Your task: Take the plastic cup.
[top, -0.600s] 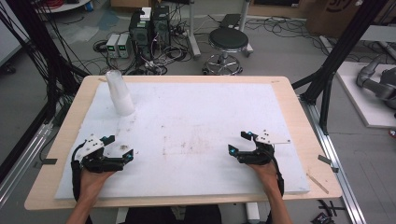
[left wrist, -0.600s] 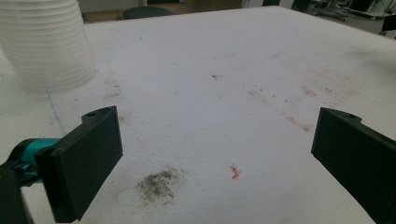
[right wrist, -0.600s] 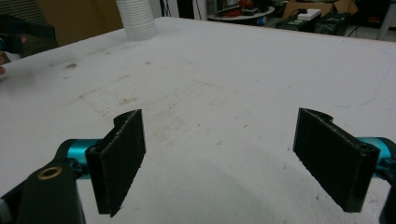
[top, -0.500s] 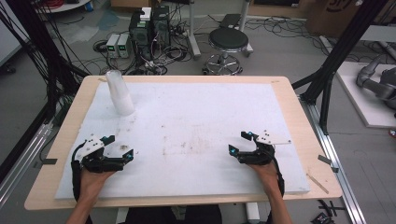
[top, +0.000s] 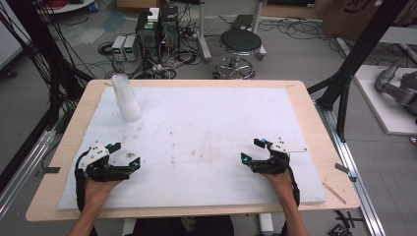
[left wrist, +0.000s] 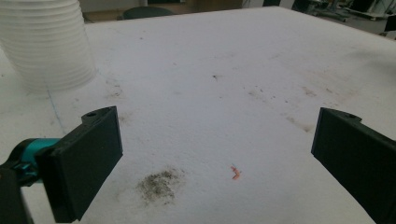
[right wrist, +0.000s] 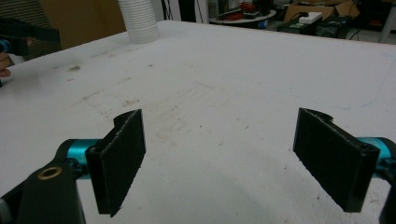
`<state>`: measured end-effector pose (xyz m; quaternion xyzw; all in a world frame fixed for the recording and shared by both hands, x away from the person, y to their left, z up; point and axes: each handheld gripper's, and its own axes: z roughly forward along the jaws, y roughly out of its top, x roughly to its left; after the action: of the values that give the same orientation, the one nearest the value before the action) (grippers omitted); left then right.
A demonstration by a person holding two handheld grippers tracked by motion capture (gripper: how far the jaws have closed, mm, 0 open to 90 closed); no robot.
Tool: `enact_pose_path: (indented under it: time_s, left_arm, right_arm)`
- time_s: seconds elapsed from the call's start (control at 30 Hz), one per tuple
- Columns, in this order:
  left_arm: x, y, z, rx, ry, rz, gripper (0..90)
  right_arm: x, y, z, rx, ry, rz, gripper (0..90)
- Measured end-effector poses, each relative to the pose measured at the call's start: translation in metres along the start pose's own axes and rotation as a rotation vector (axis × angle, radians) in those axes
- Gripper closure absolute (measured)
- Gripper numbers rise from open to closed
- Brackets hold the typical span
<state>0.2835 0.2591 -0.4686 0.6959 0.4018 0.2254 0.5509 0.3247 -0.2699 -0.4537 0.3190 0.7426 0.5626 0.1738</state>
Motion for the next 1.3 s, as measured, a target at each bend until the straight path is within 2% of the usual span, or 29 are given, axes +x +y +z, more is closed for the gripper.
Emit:
enact_pose_path:
  time_s: [0.27, 0.47, 0.53, 0.67, 0.73, 0.77, 0.8, 0.83, 0.87, 0.9, 1.0, 1.13, 1.2, 1.3]
  left_arm:
    - [0.003, 0.000, -0.003, -0.023, -0.028, -0.024, 1.9]
    - [0.010, 0.011, -0.008, -0.033, -0.056, -0.010, 1.8]
    - [0.016, 0.020, -0.014, -0.037, -0.080, -0.014, 1.8]
    - [0.025, 0.032, -0.018, -0.033, -0.103, -0.003, 1.8]
    - [0.035, 0.046, -0.022, -0.040, -0.128, 0.002, 1.8]
    - [0.035, 0.046, -0.022, -0.040, -0.128, 0.002, 1.8]
    - [0.041, 0.056, -0.024, -0.044, -0.138, 0.012, 1.8]
    - [0.041, 0.056, -0.024, -0.044, -0.138, 0.012, 1.8]
    - [0.047, 0.065, -0.026, -0.050, -0.145, 0.019, 1.8]
    - [0.047, 0.065, -0.026, -0.050, -0.145, 0.019, 1.8]
    - [0.058, 0.079, -0.026, -0.054, -0.160, 0.024, 1.8]
    - [0.072, 0.092, -0.025, -0.060, -0.177, 0.009, 1.8]
    - [0.083, 0.103, -0.024, -0.050, -0.187, 0.017, 1.8]
    - [0.091, 0.112, -0.023, -0.043, -0.190, 0.021, 1.8]
  right_arm:
    - [0.000, 0.000, 0.001, 0.015, 0.002, 0.000, 16.8]
    - [-0.001, 0.000, 0.001, 0.011, 0.009, 0.006, 16.9]
    - [-0.001, 0.000, 0.001, 0.016, 0.012, 0.014, 16.9]
    - [-0.001, 0.001, 0.001, 0.017, 0.014, 0.012, 16.8]
    - [-0.001, 0.001, 0.001, 0.019, 0.014, 0.012, 16.8]
    - [-0.001, 0.001, 0.001, 0.019, 0.014, 0.012, 16.8]
    - [-0.001, 0.001, 0.002, 0.020, 0.013, 0.013, 16.9]
    - [-0.001, 0.001, 0.002, 0.020, 0.013, 0.013, 16.9]
    - [-0.001, 0.001, 0.002, 0.020, 0.013, 0.013, 16.9]
    - [-0.001, 0.001, 0.002, 0.020, 0.013, 0.013, 16.9]
    - [-0.001, 0.001, 0.002, 0.021, 0.011, 0.012, 16.9]
    - [-0.001, 0.001, 0.001, 0.019, 0.011, 0.013, 16.9]
    - [-0.001, 0.000, 0.001, 0.016, 0.009, 0.016, 16.9]
    - [-0.001, 0.000, 0.001, 0.019, 0.009, 0.017, 16.9]
